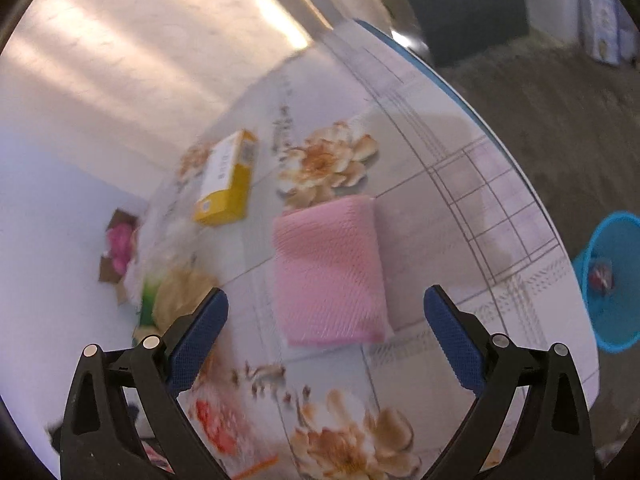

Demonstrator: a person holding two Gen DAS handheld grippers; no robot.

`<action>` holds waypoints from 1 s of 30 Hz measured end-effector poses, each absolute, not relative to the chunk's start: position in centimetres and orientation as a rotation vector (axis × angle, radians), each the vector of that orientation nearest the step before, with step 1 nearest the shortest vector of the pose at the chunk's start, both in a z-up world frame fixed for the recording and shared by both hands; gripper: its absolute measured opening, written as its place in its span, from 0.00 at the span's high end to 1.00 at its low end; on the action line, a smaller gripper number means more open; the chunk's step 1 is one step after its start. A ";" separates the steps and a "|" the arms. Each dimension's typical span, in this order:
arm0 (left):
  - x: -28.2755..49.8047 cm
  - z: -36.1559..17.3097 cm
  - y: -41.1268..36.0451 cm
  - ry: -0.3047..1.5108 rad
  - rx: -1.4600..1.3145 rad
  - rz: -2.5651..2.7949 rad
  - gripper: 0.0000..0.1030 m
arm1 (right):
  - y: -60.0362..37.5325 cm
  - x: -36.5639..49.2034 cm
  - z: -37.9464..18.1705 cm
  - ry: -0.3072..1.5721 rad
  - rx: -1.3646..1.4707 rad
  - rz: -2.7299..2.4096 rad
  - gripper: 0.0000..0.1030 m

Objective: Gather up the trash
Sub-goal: 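Lower the right tool onto the pink knitted sponge and close on it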

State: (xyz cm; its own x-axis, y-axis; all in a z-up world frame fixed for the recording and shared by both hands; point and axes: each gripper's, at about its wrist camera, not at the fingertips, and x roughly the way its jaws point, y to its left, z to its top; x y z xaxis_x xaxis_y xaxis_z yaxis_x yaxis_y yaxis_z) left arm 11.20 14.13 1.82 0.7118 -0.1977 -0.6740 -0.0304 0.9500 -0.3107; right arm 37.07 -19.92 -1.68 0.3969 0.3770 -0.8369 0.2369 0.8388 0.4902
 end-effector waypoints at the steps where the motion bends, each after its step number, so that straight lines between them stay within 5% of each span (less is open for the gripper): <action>1: 10.9 1.7 14.3 0.779 -0.317 -0.091 0.11 | -19.6 37.4 -1.8 1.192 0.595 0.079 0.09; 30: 11.9 1.4 15.6 0.806 -0.318 -0.068 0.10 | -8.1 40.0 -6.3 1.289 -0.026 0.081 0.07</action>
